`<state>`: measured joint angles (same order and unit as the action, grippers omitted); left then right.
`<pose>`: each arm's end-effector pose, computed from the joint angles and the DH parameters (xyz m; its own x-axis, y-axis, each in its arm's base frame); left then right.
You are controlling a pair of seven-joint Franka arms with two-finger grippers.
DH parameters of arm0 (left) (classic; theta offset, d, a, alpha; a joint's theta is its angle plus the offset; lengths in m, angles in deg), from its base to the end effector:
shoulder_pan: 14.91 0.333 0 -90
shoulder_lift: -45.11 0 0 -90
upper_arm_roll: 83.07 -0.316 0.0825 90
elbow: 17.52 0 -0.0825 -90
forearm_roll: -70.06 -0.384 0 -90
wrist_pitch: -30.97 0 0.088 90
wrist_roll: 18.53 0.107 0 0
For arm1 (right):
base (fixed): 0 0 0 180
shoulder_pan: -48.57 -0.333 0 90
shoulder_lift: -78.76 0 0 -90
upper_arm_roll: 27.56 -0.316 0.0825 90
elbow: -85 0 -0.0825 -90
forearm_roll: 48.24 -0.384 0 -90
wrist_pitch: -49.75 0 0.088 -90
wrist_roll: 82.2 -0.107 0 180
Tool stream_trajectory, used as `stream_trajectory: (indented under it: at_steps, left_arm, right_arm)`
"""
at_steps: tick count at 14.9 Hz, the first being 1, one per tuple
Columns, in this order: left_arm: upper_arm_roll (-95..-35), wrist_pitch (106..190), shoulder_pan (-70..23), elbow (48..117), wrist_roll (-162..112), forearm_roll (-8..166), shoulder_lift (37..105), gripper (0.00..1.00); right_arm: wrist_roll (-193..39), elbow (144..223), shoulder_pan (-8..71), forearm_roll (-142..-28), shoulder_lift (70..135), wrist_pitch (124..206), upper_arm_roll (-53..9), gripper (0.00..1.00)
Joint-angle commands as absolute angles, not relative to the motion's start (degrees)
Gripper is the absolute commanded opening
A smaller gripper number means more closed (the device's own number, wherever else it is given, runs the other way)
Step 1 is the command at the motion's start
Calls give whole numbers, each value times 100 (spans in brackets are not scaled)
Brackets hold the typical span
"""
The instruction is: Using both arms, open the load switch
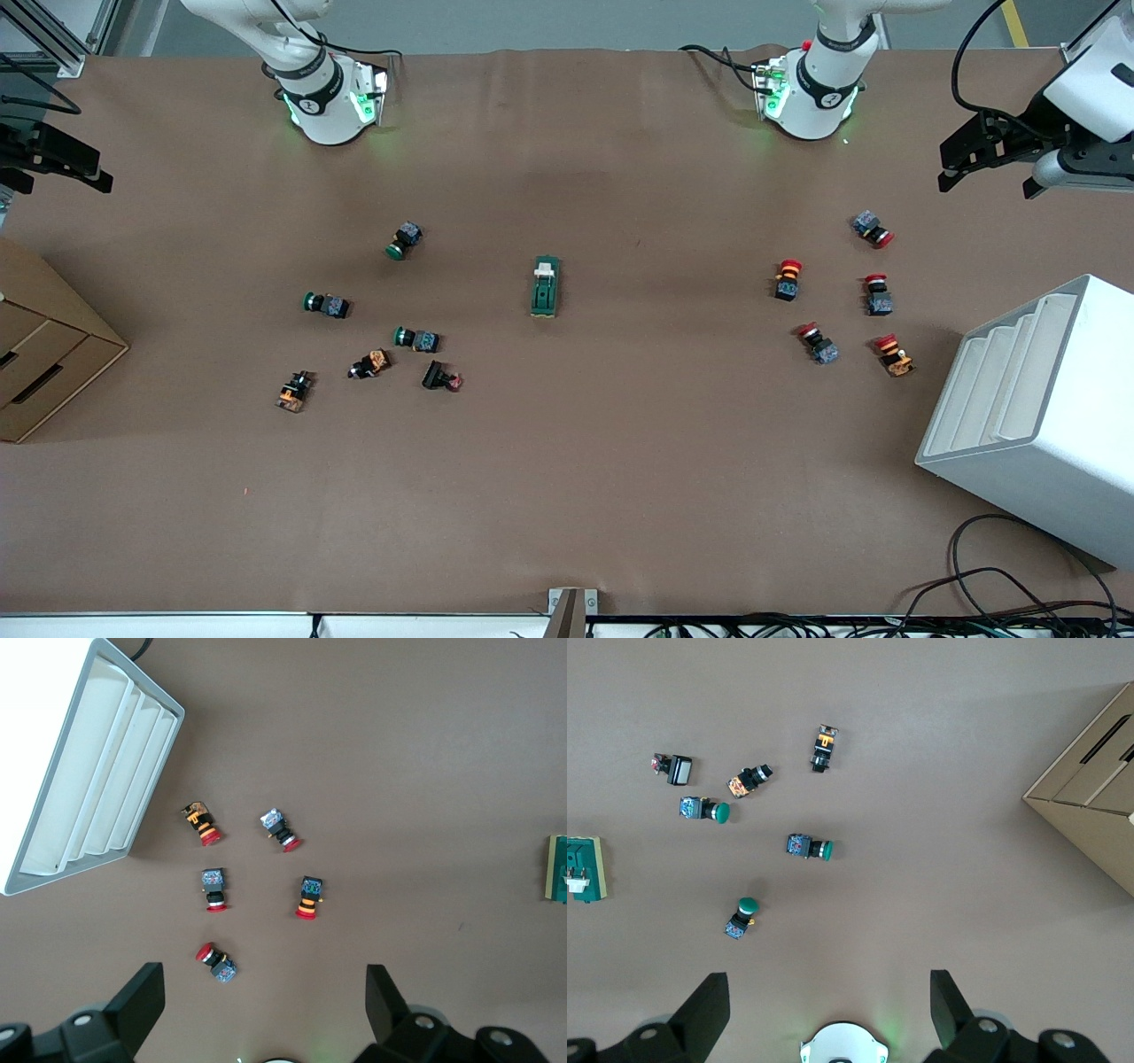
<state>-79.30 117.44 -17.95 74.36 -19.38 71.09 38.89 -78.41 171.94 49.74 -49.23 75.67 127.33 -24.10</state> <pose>0.5099 -0.0651 0.6615 0.9944 -0.1046 0.0137 -0.1048 -0.9944 0.0110 0.5125 -0.0404 0.6602 0.9941 -0.0100 -0.1077 -0.0131 -0.9995 -0.0276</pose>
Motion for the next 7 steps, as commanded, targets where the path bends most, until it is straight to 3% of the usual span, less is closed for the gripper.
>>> stream_trajectory:
  at_steps: [1,7]
  left_arm:
    - [-7946,11728,-1790,7152,-1941,7173,4080,100]
    - [-7955,11692,-1816,7116,-1950,7147,4097,100]
  right_arm:
    - [-7904,17465,4936,-4903,7331,12885,-2457,100]
    - [-7904,17465,4936,-4912,7331,13061,-2448,100]
